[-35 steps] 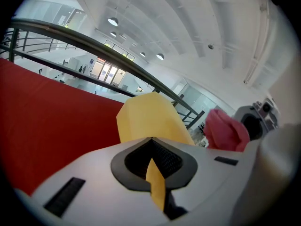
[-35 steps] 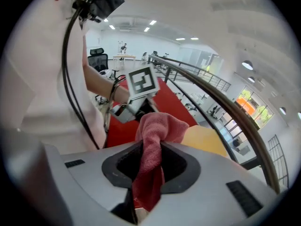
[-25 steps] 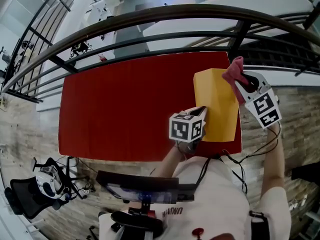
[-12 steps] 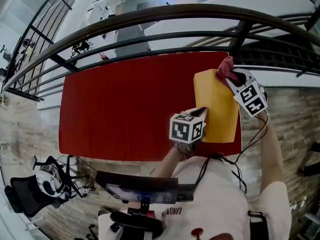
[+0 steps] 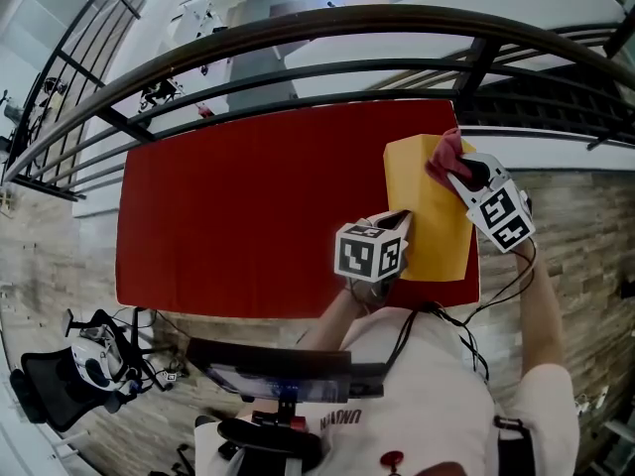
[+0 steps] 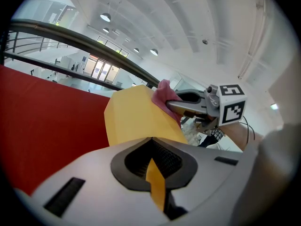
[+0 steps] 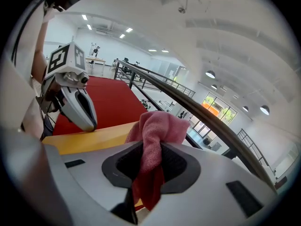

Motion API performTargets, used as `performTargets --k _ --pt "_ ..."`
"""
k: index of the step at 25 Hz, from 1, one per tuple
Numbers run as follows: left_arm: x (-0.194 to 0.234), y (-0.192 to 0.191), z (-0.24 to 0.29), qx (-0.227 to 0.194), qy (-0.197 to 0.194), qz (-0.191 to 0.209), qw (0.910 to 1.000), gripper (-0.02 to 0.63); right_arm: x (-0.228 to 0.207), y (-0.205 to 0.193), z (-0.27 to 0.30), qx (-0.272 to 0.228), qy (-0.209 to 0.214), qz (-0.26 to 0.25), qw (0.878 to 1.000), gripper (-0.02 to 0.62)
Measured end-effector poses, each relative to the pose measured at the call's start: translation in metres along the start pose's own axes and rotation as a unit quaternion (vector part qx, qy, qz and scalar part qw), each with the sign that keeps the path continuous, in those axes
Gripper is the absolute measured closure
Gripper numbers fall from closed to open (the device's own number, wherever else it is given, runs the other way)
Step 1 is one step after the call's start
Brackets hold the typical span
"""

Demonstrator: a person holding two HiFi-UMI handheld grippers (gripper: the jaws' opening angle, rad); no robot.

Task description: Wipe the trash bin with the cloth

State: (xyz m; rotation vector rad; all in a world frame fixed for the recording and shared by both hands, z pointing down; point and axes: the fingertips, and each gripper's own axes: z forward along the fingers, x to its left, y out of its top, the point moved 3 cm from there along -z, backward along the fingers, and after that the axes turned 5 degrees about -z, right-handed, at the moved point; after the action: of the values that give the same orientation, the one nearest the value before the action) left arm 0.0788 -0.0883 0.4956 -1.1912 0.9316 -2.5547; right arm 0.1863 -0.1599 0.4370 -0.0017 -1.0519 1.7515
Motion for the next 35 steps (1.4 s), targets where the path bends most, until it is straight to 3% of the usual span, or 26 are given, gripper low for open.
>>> performTargets --k 7,24,35 --pt "-0.001 0.002 0.002 -0.001 -0.004 -0.004 1.0 0.603 0.038 -0.001 -0.024 -0.014 0.021 -0.014 1.0 0.499" --pt "-0.001 0.001 0.002 -0.002 -0.003 -0.005 1.0 0.603 0.119 0.001 -0.067 0.017 0.125 -0.042 0.991 0.499" --pt "0.0 0.0 0.001 -0.005 -0.002 -0.006 1.0 0.603 0.15 -0.002 -0.087 0.045 0.235 -0.031 0.97 0.499"
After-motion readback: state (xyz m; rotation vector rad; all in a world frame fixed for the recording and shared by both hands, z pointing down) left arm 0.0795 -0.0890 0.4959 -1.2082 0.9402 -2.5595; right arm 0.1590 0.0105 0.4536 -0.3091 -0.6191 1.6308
